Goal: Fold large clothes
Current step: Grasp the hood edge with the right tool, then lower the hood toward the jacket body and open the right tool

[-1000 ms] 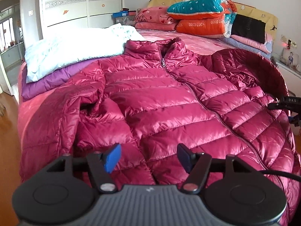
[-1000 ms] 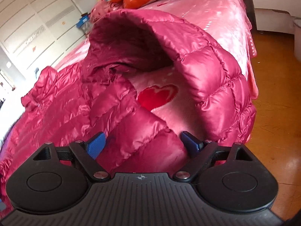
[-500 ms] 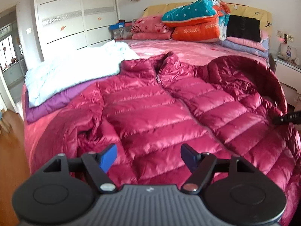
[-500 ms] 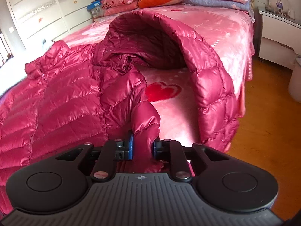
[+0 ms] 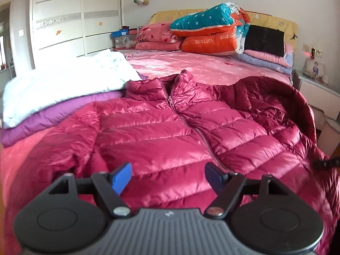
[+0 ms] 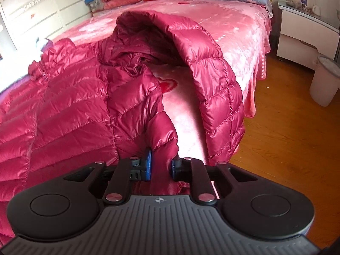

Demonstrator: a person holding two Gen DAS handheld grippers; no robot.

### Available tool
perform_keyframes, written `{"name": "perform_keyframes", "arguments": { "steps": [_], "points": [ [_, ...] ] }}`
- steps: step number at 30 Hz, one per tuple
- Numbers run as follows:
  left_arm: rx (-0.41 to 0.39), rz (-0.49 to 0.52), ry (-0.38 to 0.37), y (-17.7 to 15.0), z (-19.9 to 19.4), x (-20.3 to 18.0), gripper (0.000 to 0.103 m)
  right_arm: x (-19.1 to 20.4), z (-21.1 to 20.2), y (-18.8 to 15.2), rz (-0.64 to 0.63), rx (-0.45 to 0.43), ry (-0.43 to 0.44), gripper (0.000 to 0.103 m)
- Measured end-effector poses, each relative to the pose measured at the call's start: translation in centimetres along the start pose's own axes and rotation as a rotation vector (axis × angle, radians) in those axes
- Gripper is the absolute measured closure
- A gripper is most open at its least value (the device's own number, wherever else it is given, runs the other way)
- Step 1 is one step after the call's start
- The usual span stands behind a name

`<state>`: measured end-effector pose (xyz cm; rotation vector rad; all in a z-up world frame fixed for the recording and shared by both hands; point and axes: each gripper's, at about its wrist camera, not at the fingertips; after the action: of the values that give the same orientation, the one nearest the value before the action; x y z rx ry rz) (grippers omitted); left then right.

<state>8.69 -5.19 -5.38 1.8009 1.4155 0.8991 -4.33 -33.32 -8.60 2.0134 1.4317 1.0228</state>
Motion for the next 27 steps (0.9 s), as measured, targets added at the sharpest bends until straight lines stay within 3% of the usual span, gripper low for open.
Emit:
{"name": "perform_keyframes", "arguments": {
  "steps": [5,7,9,12,14,19,27],
  "points": [
    [0.002,-0.044,0.008,-0.2,1.8,-0.1,0.027,-0.8,-0.4,0.3,0.064,-0.025,0.052,0.038],
    [-0.001,-0.062,0.006,-0.4,2.6,0.3,0.027,-2.0,-1.7,0.3,0.093,-0.056,0.078,0.031],
    [0.005,-0.08,-0.005,-0.6,3.4,0.5,0.027,-2.3,-2.3,0.5,0.124,-0.084,0.066,0.017],
    [0.008,-0.09,-0.024,-0.7,4.3,0.9,0.027,-2.8,-3.1,1.1,0.168,-0.134,0.078,0.009],
    [0.007,-0.088,-0.035,-0.7,4.7,1.1,0.026,-2.7,-3.5,1.5,0.175,-0.184,0.039,0.003],
    [-0.019,-0.105,-0.053,-0.6,5.4,1.8,0.024,-3.3,-2.4,2.3,0.125,-0.228,-0.145,0.002],
    [-0.03,-0.136,-0.071,-0.4,6.1,2.7,0.021,-4.5,1.3,3.8,0.155,-0.235,-0.19,0.004]
  ]
}}
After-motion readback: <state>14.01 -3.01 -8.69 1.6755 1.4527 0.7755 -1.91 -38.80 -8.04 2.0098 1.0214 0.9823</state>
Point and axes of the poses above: each gripper's, at about its wrist camera, not at the fingertips, and z roughly the way its jaws point, x to its left, y to its top, and after that the axes turned 11 degrees about y, right-handed
